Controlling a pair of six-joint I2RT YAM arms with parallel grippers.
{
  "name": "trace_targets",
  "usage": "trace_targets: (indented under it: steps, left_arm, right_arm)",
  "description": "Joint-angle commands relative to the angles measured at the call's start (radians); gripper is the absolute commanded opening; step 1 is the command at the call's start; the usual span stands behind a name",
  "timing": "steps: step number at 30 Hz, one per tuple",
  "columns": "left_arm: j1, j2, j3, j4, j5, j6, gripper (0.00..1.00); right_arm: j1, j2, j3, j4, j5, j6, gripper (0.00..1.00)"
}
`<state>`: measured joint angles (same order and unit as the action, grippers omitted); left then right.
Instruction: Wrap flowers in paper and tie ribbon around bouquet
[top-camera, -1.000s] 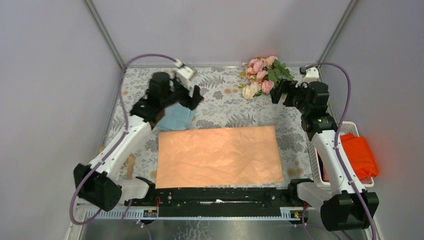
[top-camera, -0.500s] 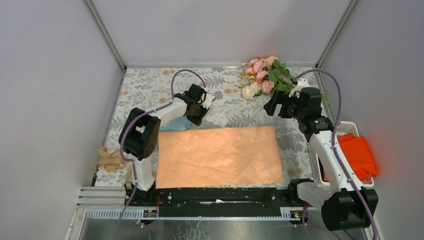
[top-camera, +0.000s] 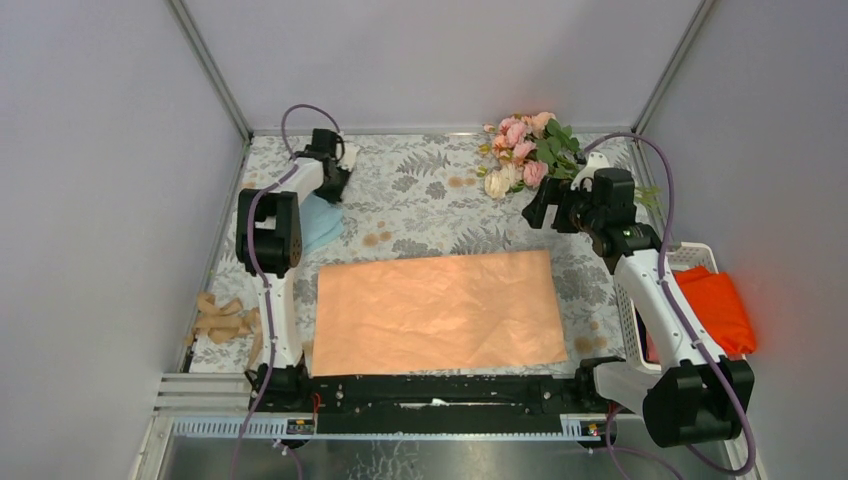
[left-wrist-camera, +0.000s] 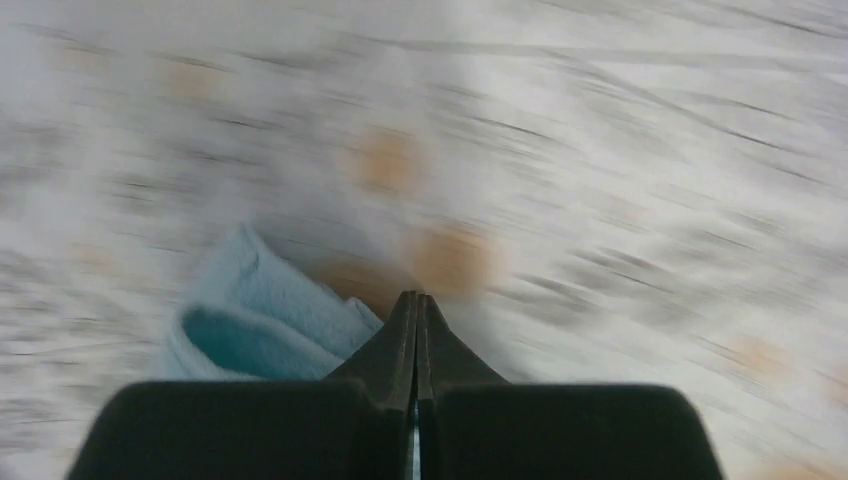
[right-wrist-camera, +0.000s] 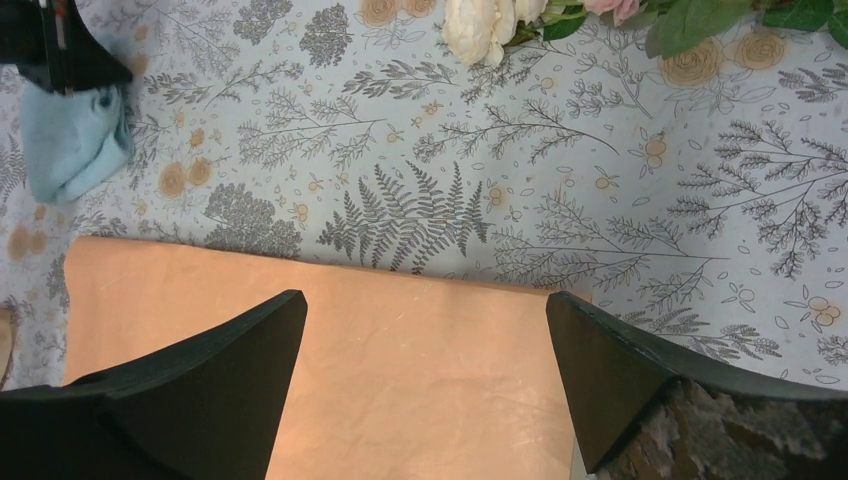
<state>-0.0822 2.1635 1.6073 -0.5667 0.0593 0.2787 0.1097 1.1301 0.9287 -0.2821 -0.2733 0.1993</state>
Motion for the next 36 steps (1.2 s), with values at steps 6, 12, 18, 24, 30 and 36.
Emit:
trace_targets:
  steps: [6,12,18,24,30,36]
  left_arm:
    - [0.245,0.397,0.565,0.056,-0.303,0.297,0.0]
    - [0.236,0.244,0.622,0.027,-0.178,0.199,0.0]
    - [0.154,-0.311,0.091,-0.07,0.087,0.272,0.0]
    - [0.144,-0.476,-0.28,-0.315,0.047,0.389,0.0]
    - [0.173,-0.505,-0.495,-0.244,-0.037,0.421,0.0]
    - [0.176,-0.369,-0.458,-0.107,-0.041,0.352,0.0]
  right_arm:
    - [0.044,0.049,0.112,0.033,0.035,0.016,1.0]
    - [0.104,0.069,0.138,-0.022,0.074,-0.014,1.0]
    - [0.126,0.051,0.116,-0.043,0.083,-0.027,1.0]
    - [0.134,0.027,0.098,-0.053,0.084,-0.036,1.0]
    - [0.137,0.014,0.073,-0.046,0.085,-0.036,1.0]
    - [0.137,0.017,0.054,-0.036,0.087,-0.041,1.0]
